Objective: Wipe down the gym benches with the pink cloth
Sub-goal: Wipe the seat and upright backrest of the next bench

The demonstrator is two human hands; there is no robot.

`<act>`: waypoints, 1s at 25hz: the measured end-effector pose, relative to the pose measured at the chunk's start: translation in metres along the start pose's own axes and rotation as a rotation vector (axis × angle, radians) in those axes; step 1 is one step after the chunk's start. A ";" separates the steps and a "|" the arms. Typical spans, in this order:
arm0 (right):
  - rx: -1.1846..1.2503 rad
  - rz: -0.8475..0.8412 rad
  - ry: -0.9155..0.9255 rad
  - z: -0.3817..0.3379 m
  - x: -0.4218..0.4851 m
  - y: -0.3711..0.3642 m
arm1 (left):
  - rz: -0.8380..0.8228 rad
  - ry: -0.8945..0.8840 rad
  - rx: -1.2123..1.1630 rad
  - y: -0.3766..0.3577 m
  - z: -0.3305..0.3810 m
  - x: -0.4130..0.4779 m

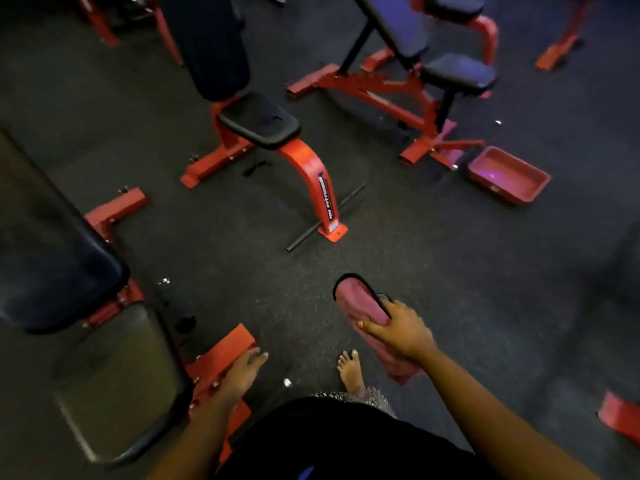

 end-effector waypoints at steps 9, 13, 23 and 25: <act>-0.010 -0.022 -0.088 0.008 0.167 0.143 | 0.087 -0.029 -0.221 0.060 0.203 0.080; -0.030 0.006 0.034 -0.044 0.289 0.199 | 0.155 -0.084 -0.306 0.108 0.297 0.138; -0.083 -0.135 0.199 -0.236 0.584 0.306 | 0.322 -0.109 -0.548 0.255 0.457 0.279; -0.068 -0.119 0.204 -0.265 0.618 0.319 | 0.325 -0.136 -0.607 0.278 0.483 0.308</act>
Point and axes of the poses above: each hand's wrist, its own x-axis towards the middle knuckle, its own y-axis out of the back of the hand, z = x × y, the point moved 3 cm from there along x, towards the middle knuckle, and after that the axes turned 13 degrees about -z, right-handed, at the moved point
